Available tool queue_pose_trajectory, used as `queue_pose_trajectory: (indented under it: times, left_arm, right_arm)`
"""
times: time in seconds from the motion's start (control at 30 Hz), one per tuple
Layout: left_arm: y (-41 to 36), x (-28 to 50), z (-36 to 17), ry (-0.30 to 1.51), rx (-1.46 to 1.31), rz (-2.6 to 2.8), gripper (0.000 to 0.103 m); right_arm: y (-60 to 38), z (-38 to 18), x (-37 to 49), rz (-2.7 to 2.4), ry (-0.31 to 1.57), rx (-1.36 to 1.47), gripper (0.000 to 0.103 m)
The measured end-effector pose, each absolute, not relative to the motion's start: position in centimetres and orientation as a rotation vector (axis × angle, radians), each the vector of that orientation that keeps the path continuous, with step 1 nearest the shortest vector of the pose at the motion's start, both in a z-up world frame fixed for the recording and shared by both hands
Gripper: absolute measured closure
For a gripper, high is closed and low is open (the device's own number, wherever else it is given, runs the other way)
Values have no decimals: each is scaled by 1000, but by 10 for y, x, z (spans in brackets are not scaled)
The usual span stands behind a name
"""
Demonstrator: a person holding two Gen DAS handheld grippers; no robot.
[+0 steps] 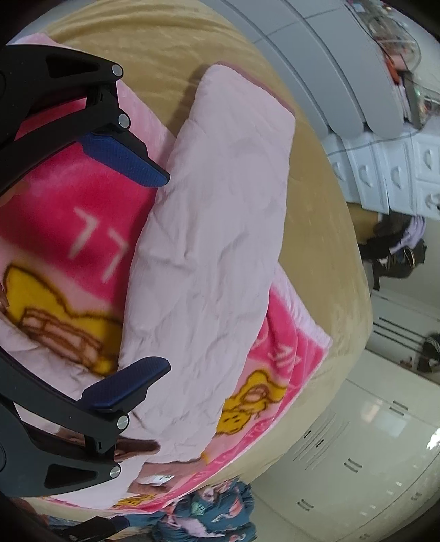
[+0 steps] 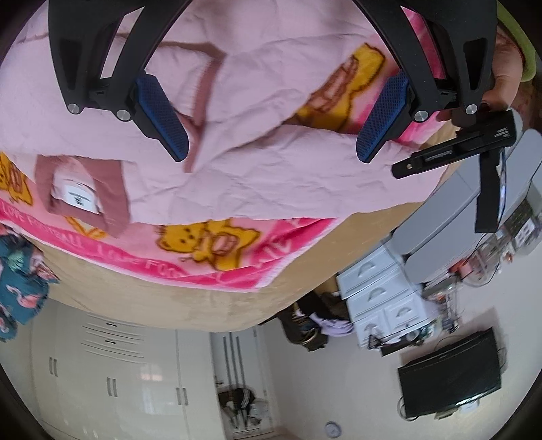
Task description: Fold large clothes
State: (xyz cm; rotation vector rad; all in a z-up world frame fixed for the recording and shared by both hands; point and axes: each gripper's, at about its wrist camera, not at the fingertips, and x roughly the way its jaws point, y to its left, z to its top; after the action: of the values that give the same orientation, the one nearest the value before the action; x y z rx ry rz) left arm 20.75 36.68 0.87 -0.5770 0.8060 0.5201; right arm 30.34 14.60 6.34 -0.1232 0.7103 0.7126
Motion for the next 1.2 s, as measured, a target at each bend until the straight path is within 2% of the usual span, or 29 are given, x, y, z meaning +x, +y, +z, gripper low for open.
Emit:
queue_pose_trajectory:
  times: [0.37,0.6,1.07,1.17,1.2]
  left_arm:
    - [403,200,-14,839,-681,590,9]
    - [432,192,-37,845,-797,641,9]
    - [476,197,-76,722,-987,669,9]
    - [477,199,-74,693,-957,667,10]
    - [475,201,-74,696,-922,675,13]
  right_arm:
    - [205,45,289,828,761,-189,4]
    - [211,27,283,841,803,-196,4]
    - [132,15,293,719,855,-65,4]
    - [106,20,291,689,834,18,4]
    - [95,21,289,684,831,47,4]
